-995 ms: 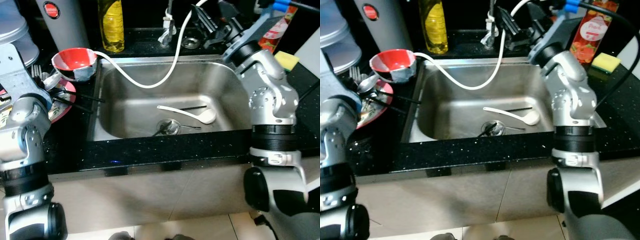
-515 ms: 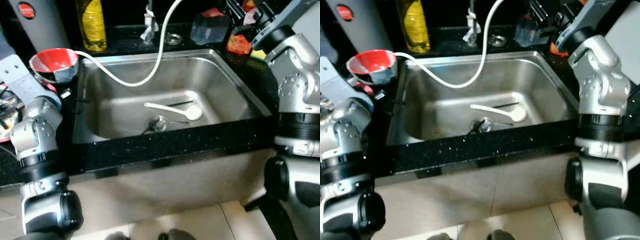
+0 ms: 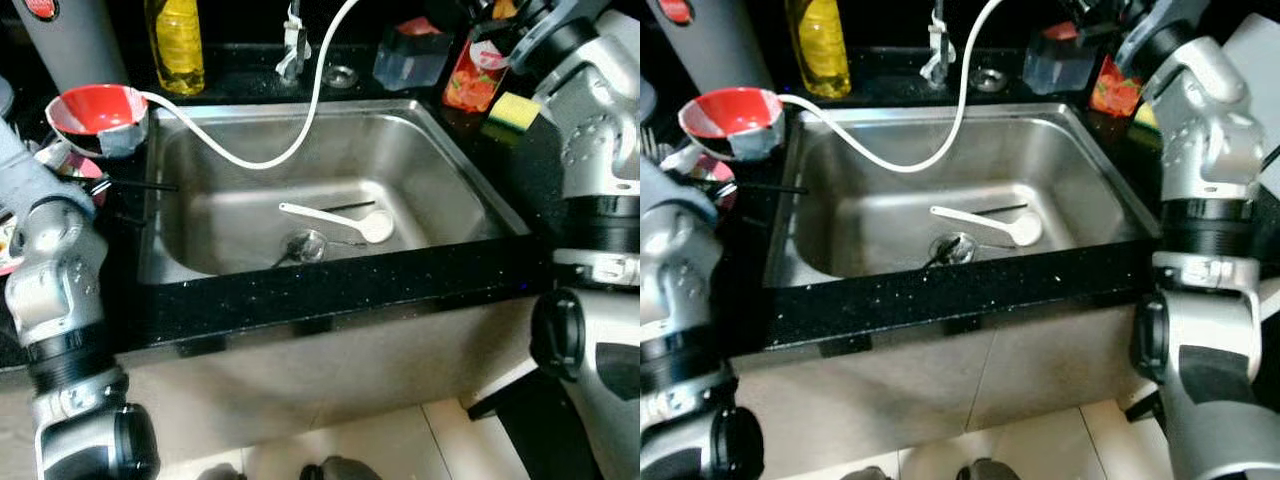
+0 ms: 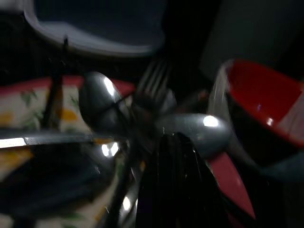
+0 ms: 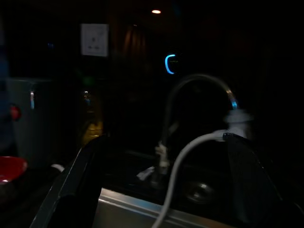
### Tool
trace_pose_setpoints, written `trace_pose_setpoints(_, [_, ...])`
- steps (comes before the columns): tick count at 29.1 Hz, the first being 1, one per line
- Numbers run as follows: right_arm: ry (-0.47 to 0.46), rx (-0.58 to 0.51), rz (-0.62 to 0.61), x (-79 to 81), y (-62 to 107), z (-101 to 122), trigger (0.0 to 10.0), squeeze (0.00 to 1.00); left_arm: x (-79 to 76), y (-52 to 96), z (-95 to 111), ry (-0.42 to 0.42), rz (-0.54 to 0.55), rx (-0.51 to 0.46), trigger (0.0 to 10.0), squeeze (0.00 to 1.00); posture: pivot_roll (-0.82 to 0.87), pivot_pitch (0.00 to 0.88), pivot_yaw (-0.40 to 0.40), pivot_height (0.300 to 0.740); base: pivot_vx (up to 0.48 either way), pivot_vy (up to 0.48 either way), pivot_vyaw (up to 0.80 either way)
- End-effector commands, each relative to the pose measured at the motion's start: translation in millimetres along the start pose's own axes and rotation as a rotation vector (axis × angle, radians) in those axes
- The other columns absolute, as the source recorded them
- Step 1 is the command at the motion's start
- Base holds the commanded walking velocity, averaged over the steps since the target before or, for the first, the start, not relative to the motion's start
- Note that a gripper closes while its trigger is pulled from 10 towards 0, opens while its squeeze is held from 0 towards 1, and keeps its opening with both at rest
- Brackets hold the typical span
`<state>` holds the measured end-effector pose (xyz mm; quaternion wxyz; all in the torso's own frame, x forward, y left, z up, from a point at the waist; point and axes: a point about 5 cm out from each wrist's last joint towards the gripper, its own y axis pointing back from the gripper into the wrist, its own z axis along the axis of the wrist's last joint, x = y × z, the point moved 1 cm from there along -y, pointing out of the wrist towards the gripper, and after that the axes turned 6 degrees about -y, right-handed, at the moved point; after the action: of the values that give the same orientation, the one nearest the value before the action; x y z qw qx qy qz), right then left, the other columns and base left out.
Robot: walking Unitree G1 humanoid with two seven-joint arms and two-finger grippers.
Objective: Kitchen organization
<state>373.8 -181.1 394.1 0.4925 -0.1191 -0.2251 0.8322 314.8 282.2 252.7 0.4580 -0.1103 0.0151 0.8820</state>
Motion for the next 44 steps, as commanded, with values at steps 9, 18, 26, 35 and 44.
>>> trace_pose_setpoints(9, [-0.156,0.03,-0.036,15.5,2.0,-53,10.0,0.0,37.9,13.5,16,0.115,0.008,-0.046,10.0,0.0,0.2,0.033,-0.044,0.74,0.0,0.0,0.0])
trace_pose_setpoints(18, [-0.239,0.044,-0.066,31.4,10.9,-77,10.0,0.0,56.8,10.5,-16,0.146,0.081,0.151,10.0,0.0,0.22,0.0,-0.016,0.74,0.0,0.0,0.0])
trace_pose_setpoints(26, [-0.236,0.028,-0.061,38.3,8.1,-77,10.0,0.0,45.6,8.2,-18,0.268,-0.005,0.187,10.0,0.0,0.21,0.0,-0.018,0.74,0.0,0.0,0.0])
trace_pose_setpoints(35, [-0.248,-0.006,-0.047,47.3,7.3,-72,10.0,0.0,3.7,5.8,5,0.28,-0.288,0.154,10.0,0.0,0.18,0.0,0.0,0.74,0.0,0.0,0.0])
trace_pose_setpoints(44, [-0.237,0.006,-0.04,52.0,16.3,-73,10.0,0.0,-6.4,-10.0,-28,0.315,-0.229,0.297,10.0,0.0,0.12,0.0,0.02,0.74,0.0,0.0,0.0])
